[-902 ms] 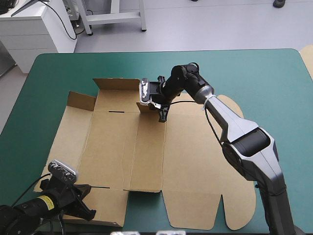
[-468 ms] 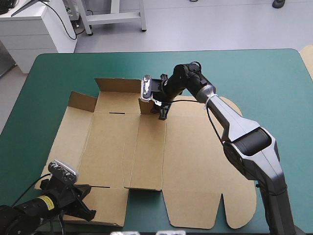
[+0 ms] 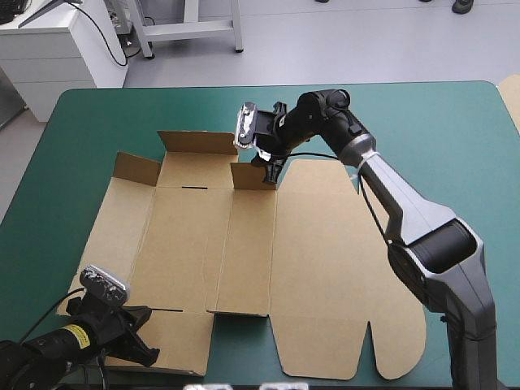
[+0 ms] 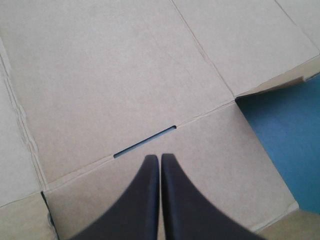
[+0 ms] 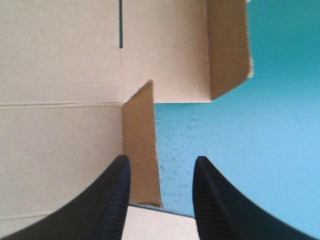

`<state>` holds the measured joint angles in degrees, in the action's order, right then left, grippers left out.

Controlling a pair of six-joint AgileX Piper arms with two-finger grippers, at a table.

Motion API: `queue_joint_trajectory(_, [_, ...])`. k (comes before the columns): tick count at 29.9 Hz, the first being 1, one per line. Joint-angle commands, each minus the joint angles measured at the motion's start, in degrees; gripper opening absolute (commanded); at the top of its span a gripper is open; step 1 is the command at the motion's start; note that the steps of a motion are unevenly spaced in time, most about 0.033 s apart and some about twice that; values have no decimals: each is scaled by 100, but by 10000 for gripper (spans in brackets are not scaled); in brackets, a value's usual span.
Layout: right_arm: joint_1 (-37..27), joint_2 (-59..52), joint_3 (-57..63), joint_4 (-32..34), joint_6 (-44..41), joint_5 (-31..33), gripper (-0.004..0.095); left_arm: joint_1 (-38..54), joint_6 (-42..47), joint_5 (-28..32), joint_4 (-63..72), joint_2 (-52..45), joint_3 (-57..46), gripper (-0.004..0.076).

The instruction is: Fold the box

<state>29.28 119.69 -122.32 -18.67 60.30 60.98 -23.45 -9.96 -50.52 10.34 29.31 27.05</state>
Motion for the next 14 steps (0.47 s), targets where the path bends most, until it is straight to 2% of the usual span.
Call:
queue_joint_trajectory(1, [-39, -718, -203, 413, -487, -155, 220, 1, -8, 320, 83, 29, 167, -8])
queue_joint_trajectory(6, [-128, -969, -203, 1138, -1834, -86, -7, 1, -8, 320, 83, 29, 167, -8])
queue_joint_trajectory(9, [-305, -1053, -203, 1192, -2610, 64, -19, 1, -8, 320, 83, 29, 167, -8])
queue_joint_trajectory(14, [-662, -1111, -203, 1192, -3372, 470, -19, 1, -8, 333, 83, 29, 167, -8])
